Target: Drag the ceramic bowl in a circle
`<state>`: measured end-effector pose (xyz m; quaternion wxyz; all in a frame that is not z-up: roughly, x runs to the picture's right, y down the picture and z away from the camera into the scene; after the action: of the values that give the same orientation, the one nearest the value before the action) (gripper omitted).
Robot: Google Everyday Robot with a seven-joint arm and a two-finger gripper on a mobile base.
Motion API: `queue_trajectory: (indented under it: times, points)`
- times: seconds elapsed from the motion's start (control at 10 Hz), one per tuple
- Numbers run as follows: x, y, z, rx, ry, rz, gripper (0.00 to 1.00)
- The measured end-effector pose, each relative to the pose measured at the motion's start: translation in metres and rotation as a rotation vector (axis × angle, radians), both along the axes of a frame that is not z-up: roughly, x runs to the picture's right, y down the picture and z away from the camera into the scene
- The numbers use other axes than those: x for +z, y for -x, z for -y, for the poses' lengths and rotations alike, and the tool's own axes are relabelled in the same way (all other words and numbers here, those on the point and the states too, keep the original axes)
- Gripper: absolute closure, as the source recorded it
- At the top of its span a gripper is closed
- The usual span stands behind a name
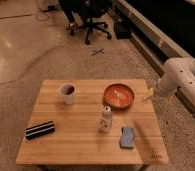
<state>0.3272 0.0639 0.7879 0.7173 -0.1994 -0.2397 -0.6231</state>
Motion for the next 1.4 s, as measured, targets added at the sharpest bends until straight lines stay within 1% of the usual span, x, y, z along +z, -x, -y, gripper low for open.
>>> queue_trajectory:
  times: [0.1,0.2,0.4,0.5,0.8,1.0,1.2,1.3,1.4]
  points:
    - [0.008,0.004,0.000,-0.004,0.010,0.004,0.20]
    - [0.027,0.012,0.004,-0.015,0.020,0.007,0.20]
    - [0.050,0.022,0.005,-0.021,0.038,0.010,0.20]
    - [0.065,0.030,0.004,-0.019,0.052,0.014,0.20]
    - [0.094,0.050,0.007,0.001,0.073,0.027,0.20]
    - [0.114,0.065,0.010,0.013,0.072,0.029,0.20]
    - [0.132,0.074,0.007,0.010,0.062,0.026,0.20]
    - [0.137,0.078,0.003,0.004,0.062,0.027,0.24]
    - [0.139,0.079,-0.001,-0.003,0.064,0.024,0.30]
